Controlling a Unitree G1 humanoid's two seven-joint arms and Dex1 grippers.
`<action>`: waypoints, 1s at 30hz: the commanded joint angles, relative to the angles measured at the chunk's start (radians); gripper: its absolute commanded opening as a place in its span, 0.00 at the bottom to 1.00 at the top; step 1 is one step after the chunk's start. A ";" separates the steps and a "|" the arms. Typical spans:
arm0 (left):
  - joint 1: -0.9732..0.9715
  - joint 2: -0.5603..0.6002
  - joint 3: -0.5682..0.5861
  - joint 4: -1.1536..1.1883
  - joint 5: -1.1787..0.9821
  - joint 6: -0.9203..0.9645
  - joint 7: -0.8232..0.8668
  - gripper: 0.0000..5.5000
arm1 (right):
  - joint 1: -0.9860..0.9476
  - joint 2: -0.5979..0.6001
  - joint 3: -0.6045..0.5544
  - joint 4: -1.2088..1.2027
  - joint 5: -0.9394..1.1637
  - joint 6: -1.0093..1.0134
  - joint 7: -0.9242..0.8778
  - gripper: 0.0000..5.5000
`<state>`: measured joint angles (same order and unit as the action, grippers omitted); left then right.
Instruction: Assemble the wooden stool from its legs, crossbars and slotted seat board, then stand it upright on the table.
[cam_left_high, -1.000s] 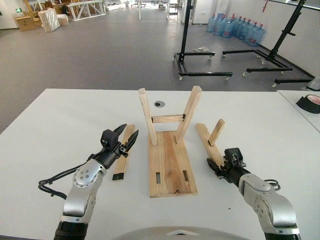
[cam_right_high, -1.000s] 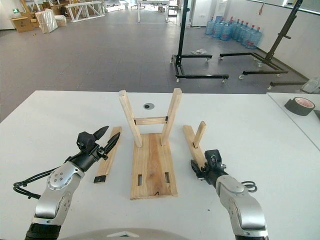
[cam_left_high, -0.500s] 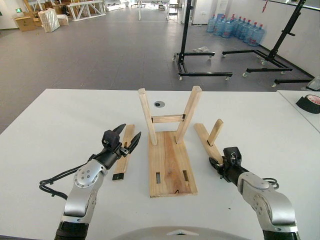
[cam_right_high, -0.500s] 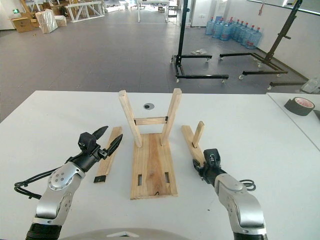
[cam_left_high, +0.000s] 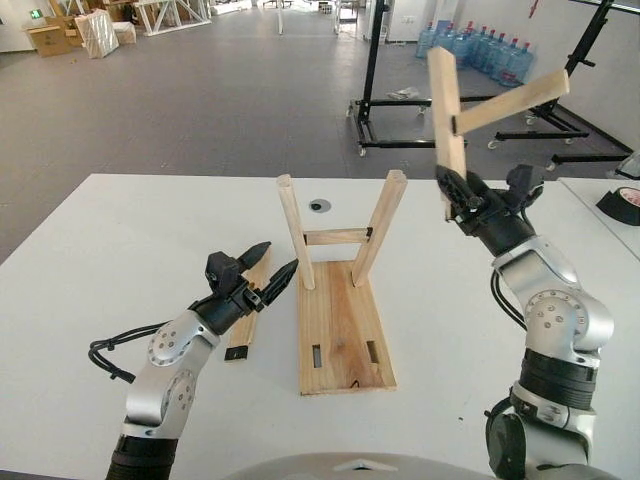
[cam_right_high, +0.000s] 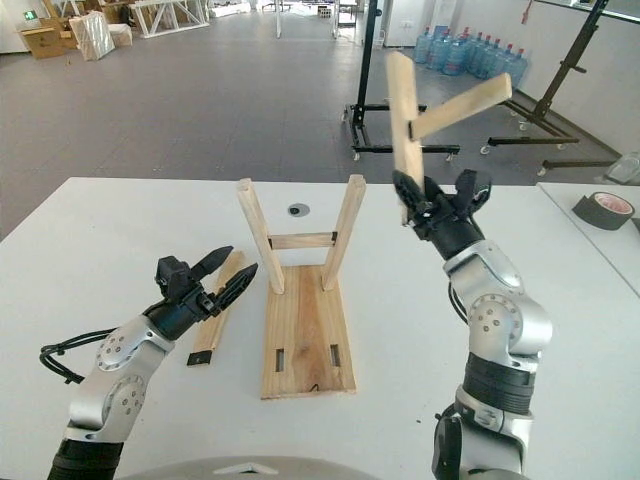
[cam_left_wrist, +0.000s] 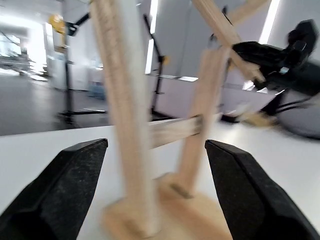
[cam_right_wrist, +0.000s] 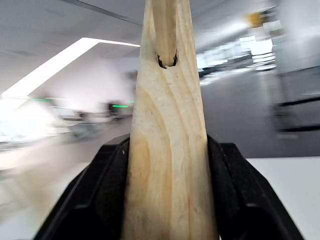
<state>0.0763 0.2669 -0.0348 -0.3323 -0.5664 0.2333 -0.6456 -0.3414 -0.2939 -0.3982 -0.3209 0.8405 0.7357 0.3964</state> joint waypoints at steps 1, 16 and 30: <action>0.029 0.052 0.035 -0.152 -0.434 0.237 -0.119 0.65 | 0.073 -0.046 0.065 -0.151 0.307 0.171 0.132 0.37; -0.049 0.125 0.121 -0.150 -0.711 0.414 -0.107 0.65 | 0.301 -0.201 0.300 -0.259 0.363 0.218 0.387 0.37; -0.046 0.144 0.162 -0.154 -0.804 0.449 -0.112 0.57 | 0.377 -0.219 0.398 -0.249 0.215 0.091 0.437 0.37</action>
<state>0.0339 0.3945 0.1342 -0.4847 -1.3944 0.6704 -0.7413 0.0289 -0.5026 0.0023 -0.5700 1.0689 0.8441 0.8412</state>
